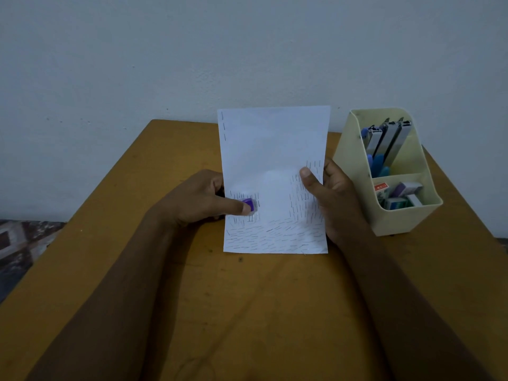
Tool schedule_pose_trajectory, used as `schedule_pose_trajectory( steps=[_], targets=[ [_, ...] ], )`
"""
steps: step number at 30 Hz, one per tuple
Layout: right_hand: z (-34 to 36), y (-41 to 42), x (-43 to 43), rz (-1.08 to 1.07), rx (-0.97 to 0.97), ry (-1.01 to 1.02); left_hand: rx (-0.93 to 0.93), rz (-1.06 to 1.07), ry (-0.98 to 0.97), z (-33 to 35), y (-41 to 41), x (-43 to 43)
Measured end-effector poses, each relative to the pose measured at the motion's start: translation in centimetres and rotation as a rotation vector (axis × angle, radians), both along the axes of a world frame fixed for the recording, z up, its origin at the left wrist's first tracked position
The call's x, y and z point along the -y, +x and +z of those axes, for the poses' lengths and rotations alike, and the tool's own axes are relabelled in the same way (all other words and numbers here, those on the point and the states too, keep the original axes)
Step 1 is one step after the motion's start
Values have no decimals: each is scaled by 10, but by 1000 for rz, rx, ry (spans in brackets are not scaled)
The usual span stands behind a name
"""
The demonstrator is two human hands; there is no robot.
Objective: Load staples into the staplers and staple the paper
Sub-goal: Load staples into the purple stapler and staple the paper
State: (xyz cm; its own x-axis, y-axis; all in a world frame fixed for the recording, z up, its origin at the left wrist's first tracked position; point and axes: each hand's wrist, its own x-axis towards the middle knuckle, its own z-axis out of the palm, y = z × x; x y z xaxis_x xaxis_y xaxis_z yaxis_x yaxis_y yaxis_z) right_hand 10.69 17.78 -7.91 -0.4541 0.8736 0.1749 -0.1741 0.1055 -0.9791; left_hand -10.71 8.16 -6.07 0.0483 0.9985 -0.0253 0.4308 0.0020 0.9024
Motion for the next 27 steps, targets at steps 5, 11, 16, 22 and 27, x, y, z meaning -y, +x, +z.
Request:
schedule_pose_trajectory(
  steps=[5, 11, 16, 22, 27],
  targets=[
    [1, 0, 0, 5, -9, 4, 21, 56, 1, -2, 5, 1],
    [1, 1, -1, -1, -24, 1, -55, 15, -71, 5, 2, 1],
    [0, 1, -2, 2, -7, 5, -20, -70, -133, 11, 0, 4],
    [0, 0, -3, 11, -40, -8, 3, -99, -142, 11, -4, 5],
    [0, 1, -2, 9, -54, -17, 25, -90, -131, 11, -4, 5]
  ],
)
